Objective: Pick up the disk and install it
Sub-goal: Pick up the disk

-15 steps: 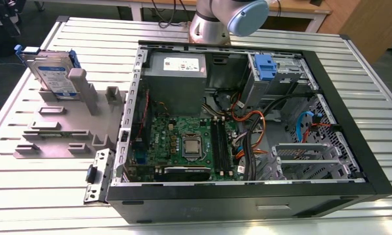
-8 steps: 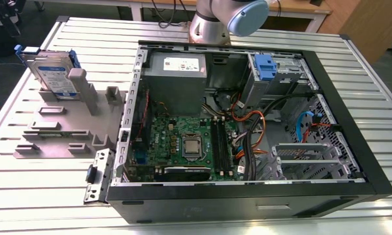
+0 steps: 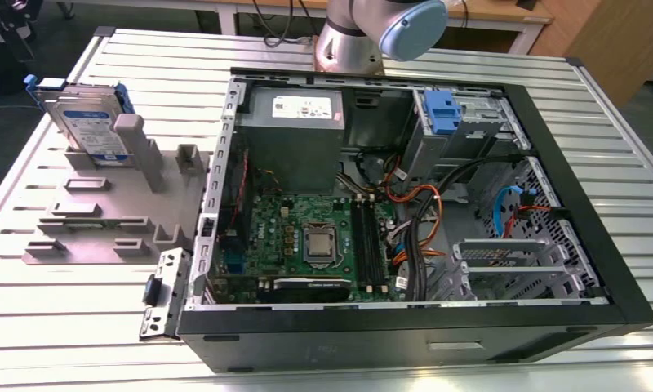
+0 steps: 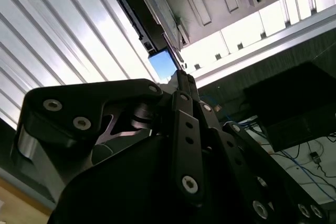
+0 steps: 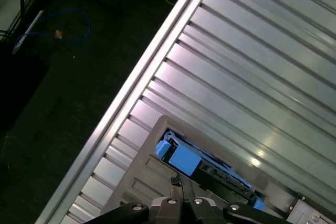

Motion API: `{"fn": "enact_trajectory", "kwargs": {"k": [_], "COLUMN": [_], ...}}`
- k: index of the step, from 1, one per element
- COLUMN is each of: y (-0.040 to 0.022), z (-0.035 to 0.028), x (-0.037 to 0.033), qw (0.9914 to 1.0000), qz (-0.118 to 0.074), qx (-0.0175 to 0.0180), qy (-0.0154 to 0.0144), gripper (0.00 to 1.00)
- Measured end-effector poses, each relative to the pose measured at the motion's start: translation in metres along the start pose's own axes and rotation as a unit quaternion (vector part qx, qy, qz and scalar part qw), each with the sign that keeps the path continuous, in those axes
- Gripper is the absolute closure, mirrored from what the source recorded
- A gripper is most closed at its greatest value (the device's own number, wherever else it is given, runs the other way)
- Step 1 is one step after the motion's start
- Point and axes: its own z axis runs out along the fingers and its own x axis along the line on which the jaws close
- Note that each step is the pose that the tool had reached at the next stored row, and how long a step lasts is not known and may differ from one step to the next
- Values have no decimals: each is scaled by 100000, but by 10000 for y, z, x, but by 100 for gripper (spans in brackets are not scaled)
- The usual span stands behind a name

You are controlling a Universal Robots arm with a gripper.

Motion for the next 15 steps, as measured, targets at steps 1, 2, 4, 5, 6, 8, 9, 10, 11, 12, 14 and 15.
{"fn": "enact_trajectory", "kwargs": {"k": [1,2,4,5,6,8,9,10,11,12,14,15], "y": [0,0,0,0,0,0,1,1,0,1,0,0], "z": [0,0,0,0,0,0,0,0,0,0,0,0], "x": [0,0,0,0,0,0,0,0,0,0,0,0], "qw": [100000,99998,99994,99990,99986,99975,99969,99961,99953,99944,99924,99913], "qz": [-276,-551,-1091,-1388,-1666,-2223,-2495,-2772,-3061,-3337,-3901,-4173], "qx": [3,2,1,2,4,3,4,5,3,4,5,6], "qy": [10,22,44,62,74,93,106,121,130,143,164,176], "gripper": [89,89,89,89,89,89,89,89,89,89,89,89]}}
